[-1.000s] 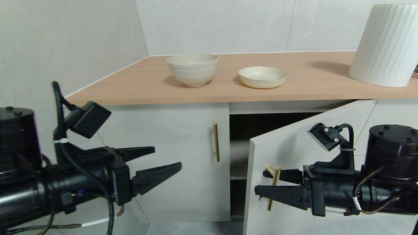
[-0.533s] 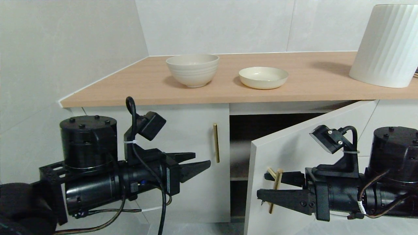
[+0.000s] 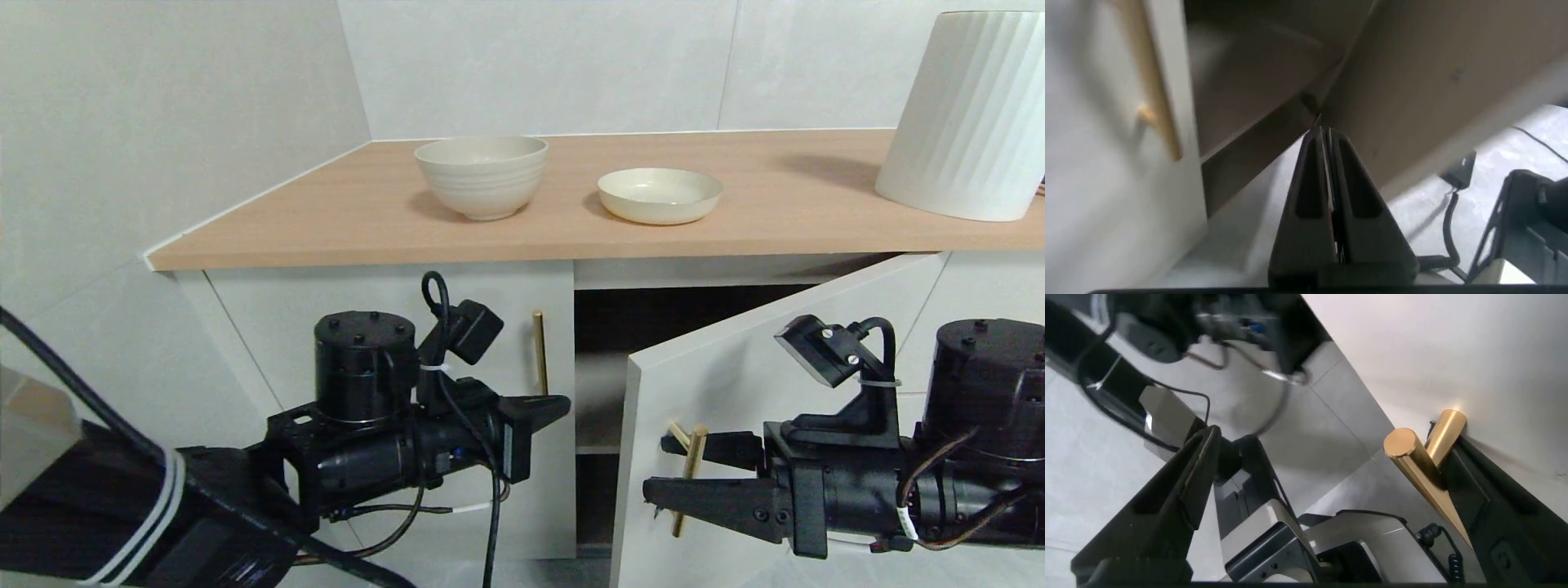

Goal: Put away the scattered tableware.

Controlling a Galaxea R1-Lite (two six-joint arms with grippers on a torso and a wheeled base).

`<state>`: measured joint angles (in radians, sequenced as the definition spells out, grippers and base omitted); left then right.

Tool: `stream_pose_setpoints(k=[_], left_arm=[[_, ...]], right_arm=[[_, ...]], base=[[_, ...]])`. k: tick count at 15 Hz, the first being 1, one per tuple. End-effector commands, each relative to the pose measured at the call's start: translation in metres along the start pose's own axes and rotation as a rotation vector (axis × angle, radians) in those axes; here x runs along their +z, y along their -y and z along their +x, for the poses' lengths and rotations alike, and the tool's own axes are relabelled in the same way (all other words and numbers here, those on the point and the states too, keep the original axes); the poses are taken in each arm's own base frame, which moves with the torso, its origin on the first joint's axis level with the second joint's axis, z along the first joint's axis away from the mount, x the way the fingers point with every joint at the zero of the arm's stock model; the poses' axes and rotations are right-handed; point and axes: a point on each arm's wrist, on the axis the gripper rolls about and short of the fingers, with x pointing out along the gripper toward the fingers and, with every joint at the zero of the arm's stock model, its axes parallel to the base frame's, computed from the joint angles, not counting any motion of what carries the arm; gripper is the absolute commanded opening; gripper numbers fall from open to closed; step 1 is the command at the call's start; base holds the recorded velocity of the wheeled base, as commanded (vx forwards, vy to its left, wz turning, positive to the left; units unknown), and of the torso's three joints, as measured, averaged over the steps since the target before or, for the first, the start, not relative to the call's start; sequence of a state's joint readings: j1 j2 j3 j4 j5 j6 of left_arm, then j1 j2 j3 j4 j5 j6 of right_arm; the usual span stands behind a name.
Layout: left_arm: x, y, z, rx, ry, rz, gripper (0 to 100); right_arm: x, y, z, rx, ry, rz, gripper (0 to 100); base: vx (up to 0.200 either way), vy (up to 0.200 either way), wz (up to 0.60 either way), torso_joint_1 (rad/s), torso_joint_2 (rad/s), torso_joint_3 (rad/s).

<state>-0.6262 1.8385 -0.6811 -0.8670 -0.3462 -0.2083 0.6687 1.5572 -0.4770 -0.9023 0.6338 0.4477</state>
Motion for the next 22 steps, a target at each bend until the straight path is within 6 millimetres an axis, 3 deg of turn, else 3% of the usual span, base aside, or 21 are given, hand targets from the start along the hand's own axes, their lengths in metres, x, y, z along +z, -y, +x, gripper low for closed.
stream_pose_setpoints(k=[1, 7, 13, 15, 19, 22], left_arm=[[-0.009, 0.0, 0.029, -0.025, -0.038, -0.001, 0], [-0.006, 0.005, 0.067, -0.075, -0.022, -0.032, 0], [-0.006, 0.022, 0.069, -0.118, -0.023, -0.021, 0], [0.0, 0.033, 0.065, -0.149, -0.011, -0.053, 0], [0.0, 0.035, 0.063, -0.188, -0.023, -0.071, 0], [0.001, 0.036, 0.063, -0.189, -0.022, -0.07, 0]], right_arm=[[-0.001, 0.001, 0.0, -0.006, -0.003, -0.014, 100], [-0.002, 0.001, -0.001, -0.01, -0.002, -0.027, 100], [0.002, 0.006, -0.006, -0.05, 0.023, -0.026, 100], [0.007, 0.018, -0.018, -0.113, 0.056, -0.012, 100], [0.014, 0.04, -0.039, -0.229, 0.109, 0.013, 100], [-0.003, 0.039, -0.051, -0.267, 0.073, 0.008, 100]], base=[[0.0, 0.0, 0.0, 0.0, 0.0, 0.0], [0.0, 0.0, 0.0, 0.0, 0.0, 0.0], [0.0, 0.0, 0.0, 0.0, 0.0, 0.0], [0.0, 0.0, 0.0, 0.0, 0.0, 0.0], [0.0, 0.0, 0.0, 0.0, 0.0, 0.0], [0.0, 0.0, 0.0, 0.0, 0.0, 0.0]])
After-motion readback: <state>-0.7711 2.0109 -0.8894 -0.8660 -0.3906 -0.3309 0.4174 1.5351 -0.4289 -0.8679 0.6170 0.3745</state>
